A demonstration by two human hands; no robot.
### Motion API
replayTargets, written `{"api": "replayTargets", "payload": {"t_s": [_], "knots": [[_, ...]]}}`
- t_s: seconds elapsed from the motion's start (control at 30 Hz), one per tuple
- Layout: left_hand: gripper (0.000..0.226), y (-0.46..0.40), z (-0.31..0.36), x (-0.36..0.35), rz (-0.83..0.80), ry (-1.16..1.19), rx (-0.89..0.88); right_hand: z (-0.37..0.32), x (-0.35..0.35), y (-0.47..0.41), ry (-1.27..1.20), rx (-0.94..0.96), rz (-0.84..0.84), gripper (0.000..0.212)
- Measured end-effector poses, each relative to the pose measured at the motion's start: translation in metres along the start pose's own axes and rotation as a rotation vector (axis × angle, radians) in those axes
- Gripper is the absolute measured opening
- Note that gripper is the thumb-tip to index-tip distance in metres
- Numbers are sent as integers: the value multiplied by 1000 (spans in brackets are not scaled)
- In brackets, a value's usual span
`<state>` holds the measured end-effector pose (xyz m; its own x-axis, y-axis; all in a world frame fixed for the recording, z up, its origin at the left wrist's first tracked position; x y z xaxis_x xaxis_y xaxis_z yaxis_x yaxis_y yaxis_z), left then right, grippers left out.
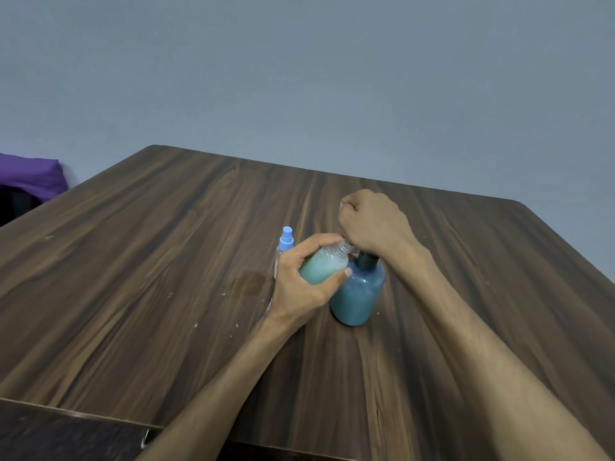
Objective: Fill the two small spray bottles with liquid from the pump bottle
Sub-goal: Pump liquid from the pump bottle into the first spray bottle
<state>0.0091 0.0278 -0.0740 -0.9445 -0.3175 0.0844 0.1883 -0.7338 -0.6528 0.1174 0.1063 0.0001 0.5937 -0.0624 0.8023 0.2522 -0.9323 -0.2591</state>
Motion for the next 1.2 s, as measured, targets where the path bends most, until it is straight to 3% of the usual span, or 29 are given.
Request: {"api": "replayTargets", "payload": {"t_s": [0.43, 1.2], "knots": [[46, 1, 5, -1, -15, 13, -8, -7, 13, -1, -59, 50, 56, 27], [45, 2, 2, 0, -14, -4, 6, -3, 9, -1, -15, 21, 6, 25]]}}
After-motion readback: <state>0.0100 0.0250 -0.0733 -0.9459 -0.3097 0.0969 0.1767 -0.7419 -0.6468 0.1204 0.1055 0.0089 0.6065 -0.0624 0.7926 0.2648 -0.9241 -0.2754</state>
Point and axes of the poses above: each hand's wrist, its own y-axis away from the middle knuckle, its own x-axis out of the back of the hand, z = x × y, the point moved 9 cm from there along -y, towards the middle knuckle, and after that the axes turned 11 degrees about -y, right-handed, at the moved point
